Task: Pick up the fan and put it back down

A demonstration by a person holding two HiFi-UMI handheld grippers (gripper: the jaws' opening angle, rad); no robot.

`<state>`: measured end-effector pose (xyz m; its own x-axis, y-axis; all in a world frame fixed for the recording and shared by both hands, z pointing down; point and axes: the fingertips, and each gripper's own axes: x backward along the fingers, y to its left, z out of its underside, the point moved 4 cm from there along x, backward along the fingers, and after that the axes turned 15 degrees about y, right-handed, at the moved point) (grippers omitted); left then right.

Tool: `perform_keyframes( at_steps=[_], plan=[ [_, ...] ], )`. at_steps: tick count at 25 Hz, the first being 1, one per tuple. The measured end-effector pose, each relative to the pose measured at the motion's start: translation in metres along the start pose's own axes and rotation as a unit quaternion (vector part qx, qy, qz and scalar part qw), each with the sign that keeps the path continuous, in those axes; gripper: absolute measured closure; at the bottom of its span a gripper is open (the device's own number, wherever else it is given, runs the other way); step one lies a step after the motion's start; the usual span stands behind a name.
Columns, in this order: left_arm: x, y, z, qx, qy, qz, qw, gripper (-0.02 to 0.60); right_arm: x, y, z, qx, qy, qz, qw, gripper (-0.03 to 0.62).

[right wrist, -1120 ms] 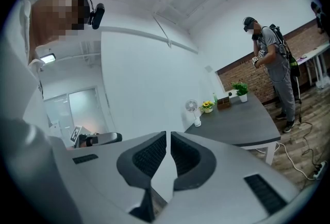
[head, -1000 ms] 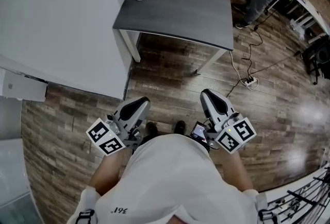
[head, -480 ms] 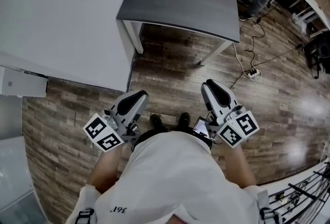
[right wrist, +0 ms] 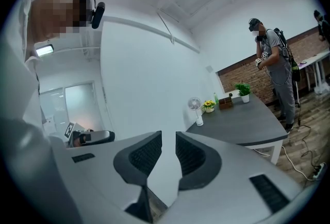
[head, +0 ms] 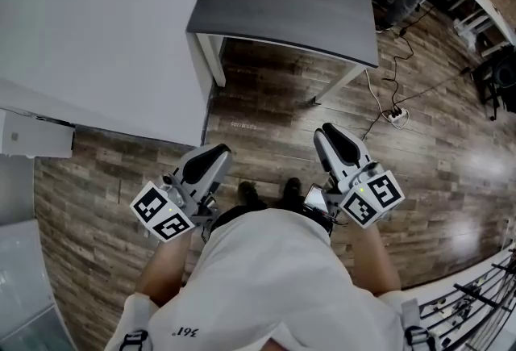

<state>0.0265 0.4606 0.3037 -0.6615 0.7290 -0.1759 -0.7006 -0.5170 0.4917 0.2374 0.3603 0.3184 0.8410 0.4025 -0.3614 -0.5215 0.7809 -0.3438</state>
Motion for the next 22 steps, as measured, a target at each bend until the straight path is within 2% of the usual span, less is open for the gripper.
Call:
perform_keyframes(
  at_steps=[12,22],
  plan=[
    [0.02,0.019,-0.005,0.0,-0.004,-0.002,1.0,0.561,-0.026,0.016,0.001,0.007,0.002,0.006,1.0,0.522],
    [0.02,0.032,0.0,0.014,-0.008,-0.017,0.9997,0.561,-0.039,0.011,0.002,0.004,0.008,-0.01,1.0,0.522]
  ],
)
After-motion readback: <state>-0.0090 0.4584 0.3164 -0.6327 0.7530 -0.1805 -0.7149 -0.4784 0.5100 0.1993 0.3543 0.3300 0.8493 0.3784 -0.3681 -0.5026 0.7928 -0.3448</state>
